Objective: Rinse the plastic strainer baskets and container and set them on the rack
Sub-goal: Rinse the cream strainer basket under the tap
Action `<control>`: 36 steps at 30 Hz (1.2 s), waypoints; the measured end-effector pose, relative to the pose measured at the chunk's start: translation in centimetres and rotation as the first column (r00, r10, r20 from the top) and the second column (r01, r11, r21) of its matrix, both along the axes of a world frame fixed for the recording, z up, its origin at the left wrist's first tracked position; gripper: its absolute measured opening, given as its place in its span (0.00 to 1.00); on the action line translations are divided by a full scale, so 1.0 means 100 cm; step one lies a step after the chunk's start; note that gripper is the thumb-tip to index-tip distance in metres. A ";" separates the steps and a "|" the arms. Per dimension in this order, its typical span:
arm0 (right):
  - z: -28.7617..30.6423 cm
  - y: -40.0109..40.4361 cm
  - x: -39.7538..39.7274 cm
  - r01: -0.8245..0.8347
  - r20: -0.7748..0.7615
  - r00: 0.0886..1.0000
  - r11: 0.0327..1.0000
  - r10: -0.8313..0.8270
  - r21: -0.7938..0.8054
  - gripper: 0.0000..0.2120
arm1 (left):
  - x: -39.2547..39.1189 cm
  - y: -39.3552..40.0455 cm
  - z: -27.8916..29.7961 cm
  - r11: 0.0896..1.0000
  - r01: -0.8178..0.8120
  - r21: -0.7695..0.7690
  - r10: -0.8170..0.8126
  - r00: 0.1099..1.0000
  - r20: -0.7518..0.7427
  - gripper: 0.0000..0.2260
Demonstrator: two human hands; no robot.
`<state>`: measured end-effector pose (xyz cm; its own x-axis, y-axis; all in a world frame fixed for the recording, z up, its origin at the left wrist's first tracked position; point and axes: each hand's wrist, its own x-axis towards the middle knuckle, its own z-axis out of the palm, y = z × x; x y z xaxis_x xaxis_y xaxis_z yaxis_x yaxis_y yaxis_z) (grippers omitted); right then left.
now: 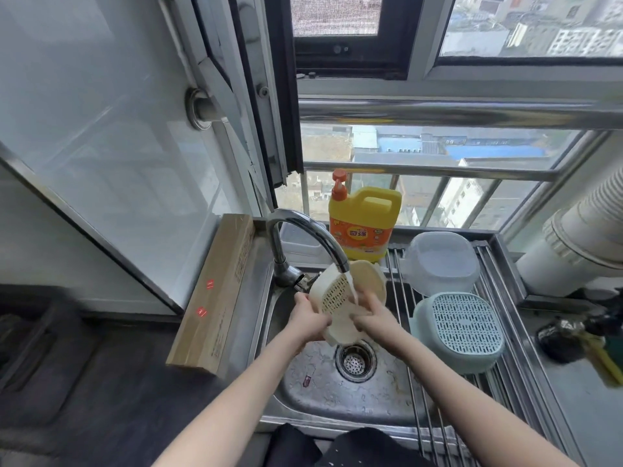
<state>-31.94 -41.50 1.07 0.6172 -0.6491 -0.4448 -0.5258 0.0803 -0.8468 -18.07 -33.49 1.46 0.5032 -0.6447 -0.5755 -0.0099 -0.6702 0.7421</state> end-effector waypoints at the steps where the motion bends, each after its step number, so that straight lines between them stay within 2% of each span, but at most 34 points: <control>1: 0.007 -0.001 0.001 0.178 0.183 0.958 0.958 -0.221 0.224 0.20 | -0.002 0.001 -0.001 0.997 0.072 0.003 -0.072 0.987 0.141 0.22; 2: 0.015 -0.005 0.001 0.279 0.273 0.860 0.845 -0.431 0.455 0.11 | -0.004 0.003 -0.001 0.990 0.138 0.002 -0.133 0.952 0.275 0.23; 3: 0.023 -0.012 0.002 0.289 0.290 0.718 0.651 -0.632 0.702 0.08 | -0.006 0.004 -0.002 0.979 0.202 0.006 -0.189 0.907 0.376 0.24; 4: 0.029 -0.018 0.002 0.240 0.244 0.600 0.462 -0.762 0.854 0.16 | -0.009 0.005 -0.003 0.964 0.264 0.017 -0.241 0.848 0.473 0.24; 5: 0.033 -0.023 0.003 0.234 0.161 0.537 0.329 -0.828 0.915 0.24 | -0.012 0.006 -0.004 0.944 0.325 0.051 -0.297 0.775 0.558 0.25; 7: 0.032 -0.030 0.007 0.347 0.027 0.505 0.231 -0.863 0.909 0.26 | -0.015 0.009 -0.010 0.899 0.427 0.094 -0.372 0.635 0.676 0.29; 8: 0.030 -0.033 0.008 0.405 -0.025 0.500 0.208 -0.866 0.890 0.24 | -0.014 0.012 -0.015 0.881 0.470 0.058 -0.374 0.615 0.695 0.32; 9: 0.026 -0.034 0.009 0.442 -0.060 0.504 0.198 -0.861 0.875 0.24 | -0.012 0.015 -0.017 0.871 0.491 -0.004 -0.363 0.649 0.669 0.35; 11: 0.017 -0.039 0.010 0.495 -0.078 0.531 0.233 -0.844 0.837 0.25 | -0.006 0.020 -0.019 0.896 0.418 -0.151 -0.296 0.814 0.499 0.39; 13: 0.005 -0.043 0.007 0.553 -0.109 0.521 0.238 -0.846 0.798 0.26 | 0.002 0.021 -0.021 0.968 0.169 -0.187 -0.139 0.977 0.164 0.38; 14: -0.004 -0.045 0.005 0.579 -0.128 0.509 0.229 -0.851 0.782 0.27 | 0.007 0.019 -0.022 0.984 0.022 -0.175 -0.029 0.999 -0.032 0.32; 15: -0.016 -0.048 0.002 0.620 -0.146 0.506 0.241 -0.850 0.746 0.28 | 0.010 0.017 -0.019 0.986 -0.105 -0.131 0.071 0.969 -0.236 0.21; 16: -0.019 -0.047 0.000 0.634 -0.142 0.522 0.271 -0.841 0.724 0.29 | 0.010 0.014 -0.016 0.975 -0.202 -0.092 0.146 0.895 -0.422 0.12; 17: -0.022 -0.045 -0.004 0.648 -0.154 0.540 0.292 -0.827 0.704 0.28 | 0.012 0.012 -0.015 0.962 -0.264 -0.063 0.187 0.811 -0.555 0.12; 18: -0.021 -0.041 -0.006 0.651 -0.164 0.553 0.300 -0.817 0.697 0.25 | 0.013 0.010 -0.014 0.950 -0.310 -0.042 0.216 0.747 -0.629 0.17; 21: -0.013 -0.030 -0.013 0.606 -0.174 0.588 0.288 -0.790 0.742 0.20 | 0.012 0.005 -0.008 0.921 -0.390 -0.021 0.248 0.626 -0.739 0.25; 22: -0.016 -0.029 -0.017 0.588 -0.165 0.598 0.289 -0.784 0.756 0.19 | 0.010 0.003 -0.007 0.909 -0.417 -0.012 0.252 0.571 -0.781 0.25; 24: -0.022 -0.027 -0.023 0.566 -0.137 0.617 0.315 -0.775 0.762 0.16 | 0.004 -0.003 -0.009 0.899 -0.437 0.020 0.268 0.515 -0.814 0.23; 26: -0.028 -0.029 -0.028 0.554 -0.105 0.660 0.386 -0.744 0.738 0.13 | -0.005 -0.007 -0.011 0.896 -0.444 0.015 0.273 0.523 -0.807 0.23; 28: -0.032 -0.032 -0.033 0.561 -0.103 0.725 0.498 -0.681 0.662 0.08 | -0.007 -0.010 -0.023 0.888 -0.459 -0.014 0.296 0.597 -0.746 0.33; 29: -0.031 -0.033 -0.034 0.554 -0.104 0.765 0.568 -0.635 0.609 0.09 | -0.005 -0.012 -0.033 0.890 -0.456 -0.024 0.319 0.657 -0.683 0.37; 30: -0.026 -0.033 -0.033 0.544 -0.099 0.796 0.632 -0.598 0.552 0.10 | -0.003 -0.013 -0.039 0.884 -0.467 -0.034 0.348 0.702 -0.621 0.35; 33: -0.012 -0.032 -0.016 0.468 -0.054 0.871 0.792 -0.489 0.391 0.18 | -0.002 -0.012 -0.032 0.878 -0.465 -0.113 0.358 0.796 -0.488 0.18; 36: -0.007 -0.035 0.004 0.362 0.007 0.927 0.900 -0.375 0.243 0.20 | 0.002 -0.014 -0.024 0.866 -0.450 -0.216 0.352 0.858 -0.375 0.14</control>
<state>-31.56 -45.00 0.41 0.3808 -0.7165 -0.5844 -0.3758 0.4576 -0.8059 -17.86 -34.91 -0.93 0.5788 -0.5848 -0.5683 0.4778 -0.3215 0.8175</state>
